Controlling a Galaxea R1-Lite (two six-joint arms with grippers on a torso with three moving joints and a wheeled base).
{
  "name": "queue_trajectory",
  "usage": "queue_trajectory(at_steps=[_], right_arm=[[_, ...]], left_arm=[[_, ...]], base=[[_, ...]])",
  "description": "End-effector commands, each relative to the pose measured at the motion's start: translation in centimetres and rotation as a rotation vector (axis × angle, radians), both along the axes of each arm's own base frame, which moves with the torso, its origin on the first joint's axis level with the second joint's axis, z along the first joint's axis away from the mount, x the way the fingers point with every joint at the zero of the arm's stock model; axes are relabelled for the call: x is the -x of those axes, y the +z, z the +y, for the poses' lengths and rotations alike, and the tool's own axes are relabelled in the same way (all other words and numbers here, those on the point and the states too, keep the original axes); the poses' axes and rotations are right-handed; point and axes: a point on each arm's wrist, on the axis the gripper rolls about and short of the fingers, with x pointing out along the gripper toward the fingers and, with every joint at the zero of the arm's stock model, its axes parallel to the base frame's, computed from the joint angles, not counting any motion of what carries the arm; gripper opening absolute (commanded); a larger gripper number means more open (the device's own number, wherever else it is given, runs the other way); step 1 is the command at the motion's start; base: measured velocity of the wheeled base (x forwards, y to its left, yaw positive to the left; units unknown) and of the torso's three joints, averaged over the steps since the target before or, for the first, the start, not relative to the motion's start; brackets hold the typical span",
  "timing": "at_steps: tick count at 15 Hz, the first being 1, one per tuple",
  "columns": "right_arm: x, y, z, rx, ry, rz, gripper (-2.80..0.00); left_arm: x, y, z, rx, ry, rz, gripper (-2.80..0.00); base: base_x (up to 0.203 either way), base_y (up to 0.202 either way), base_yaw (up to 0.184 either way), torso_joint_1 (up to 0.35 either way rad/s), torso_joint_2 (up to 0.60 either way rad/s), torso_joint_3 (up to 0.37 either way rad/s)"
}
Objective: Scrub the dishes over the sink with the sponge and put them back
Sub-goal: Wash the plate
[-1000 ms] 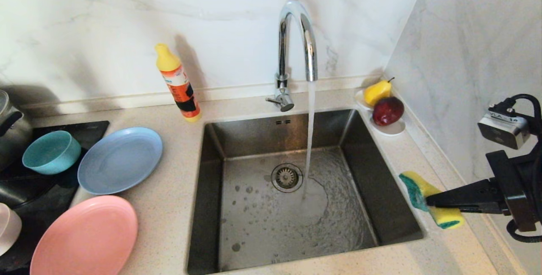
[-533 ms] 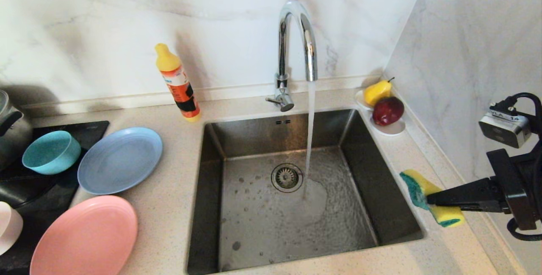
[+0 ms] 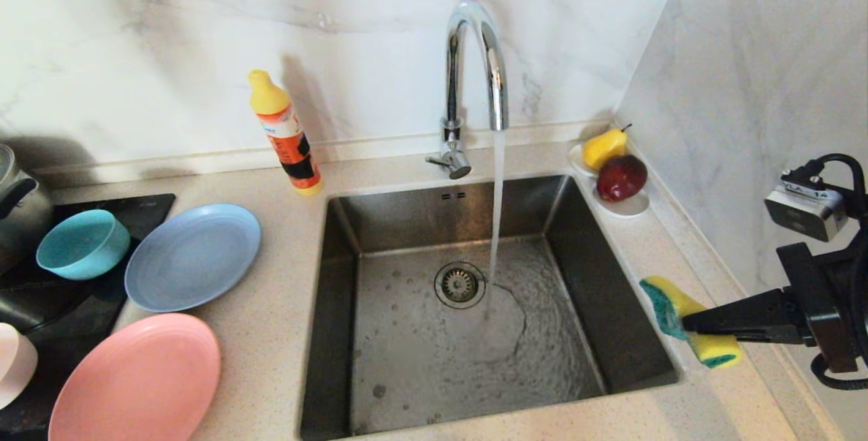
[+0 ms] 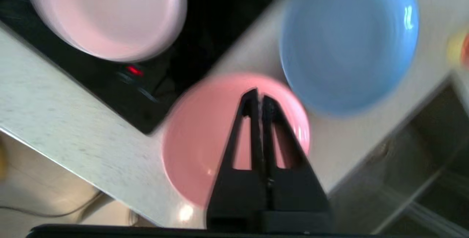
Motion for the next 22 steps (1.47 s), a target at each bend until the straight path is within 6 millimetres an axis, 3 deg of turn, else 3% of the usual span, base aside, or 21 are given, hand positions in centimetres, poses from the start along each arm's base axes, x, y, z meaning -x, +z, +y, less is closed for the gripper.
queue_trajectory(at_steps=[1, 3, 5, 6, 7, 12, 22], right_arm=[[-0.1, -0.1, 0.0, -0.001, 0.0, 0.01, -2.8], [-0.1, -0.2, 0.0, 0.0, 0.0, 0.013, -2.8], [-0.2, -0.2, 0.1, 0.001, 0.0, 0.014, -2.8], [-0.2, -0.2, 0.1, 0.002, 0.001, 0.015, -2.8], [-0.4, -0.3, 0.1, 0.003, 0.001, 0.018, -2.8], [-1.1, -0.6, 0.2, 0.004, -0.005, 0.022, -2.8], [-1.5, -0.9, -0.4, 0.009, -0.03, 0.029, -2.8]], left_arm=[[-1.7, -0.7, -2.4, -0.012, -0.11, 0.048, -2.8], [-4.0, -3.2, -2.9, -0.01, -0.145, 0.17, -2.8], [-6.0, -5.8, -2.1, 0.016, -0.155, 0.246, -2.8], [-7.0, -6.9, -1.6, 0.023, -0.155, 0.264, -1.99], [-7.9, -7.9, -1.2, 0.028, -0.154, 0.275, 0.0], [-10.1, -10.9, 0.0, 0.073, -0.152, 0.305, 0.0], [-12.9, -11.8, 0.2, 0.077, -0.125, 0.204, 0.0]], base=[[0.0, 0.0, 0.0, 0.0, 0.0, 0.0], [0.0, 0.0, 0.0, 0.0, 0.0, 0.0], [0.0, 0.0, 0.0, 0.0, 0.0, 0.0], [0.0, 0.0, 0.0, 0.0, 0.0, 0.0], [0.0, 0.0, 0.0, 0.0, 0.0, 0.0], [0.0, 0.0, 0.0, 0.0, 0.0, 0.0], [0.0, 0.0, 0.0, 0.0, 0.0, 0.0]])
